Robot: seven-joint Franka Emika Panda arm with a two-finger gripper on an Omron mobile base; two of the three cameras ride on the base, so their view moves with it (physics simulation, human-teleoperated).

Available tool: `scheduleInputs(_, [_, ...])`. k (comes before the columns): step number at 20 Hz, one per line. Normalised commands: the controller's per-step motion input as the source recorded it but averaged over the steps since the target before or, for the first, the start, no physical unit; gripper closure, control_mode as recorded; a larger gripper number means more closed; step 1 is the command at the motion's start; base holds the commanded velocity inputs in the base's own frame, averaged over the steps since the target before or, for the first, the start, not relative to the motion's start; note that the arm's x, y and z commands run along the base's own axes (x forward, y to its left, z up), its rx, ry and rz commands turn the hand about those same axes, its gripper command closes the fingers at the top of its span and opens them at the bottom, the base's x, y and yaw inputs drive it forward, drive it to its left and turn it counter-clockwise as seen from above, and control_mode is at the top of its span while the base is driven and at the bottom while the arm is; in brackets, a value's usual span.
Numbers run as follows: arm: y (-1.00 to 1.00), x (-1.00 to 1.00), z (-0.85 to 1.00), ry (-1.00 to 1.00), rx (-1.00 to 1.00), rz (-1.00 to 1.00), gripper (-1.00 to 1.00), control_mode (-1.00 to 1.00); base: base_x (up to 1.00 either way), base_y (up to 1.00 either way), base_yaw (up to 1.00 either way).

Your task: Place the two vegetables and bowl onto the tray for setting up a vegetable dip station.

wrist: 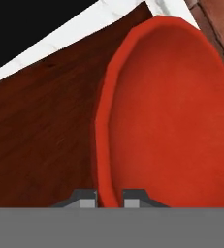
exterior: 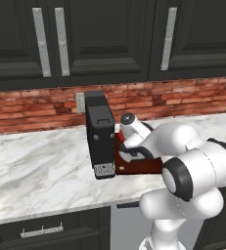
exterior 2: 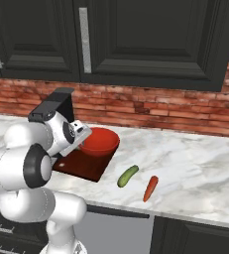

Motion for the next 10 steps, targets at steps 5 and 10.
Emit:
scheduleInputs(5, [0.04,0.0,-0.02,0.03,0.0,0.0,-1.0,-1.0,0.0,0.0,0.0])
scheduleInputs(10, [0.01,0.0,0.0,0.0,0.0,0.0,-1.0,-1.0,0.0,0.0,0.0])
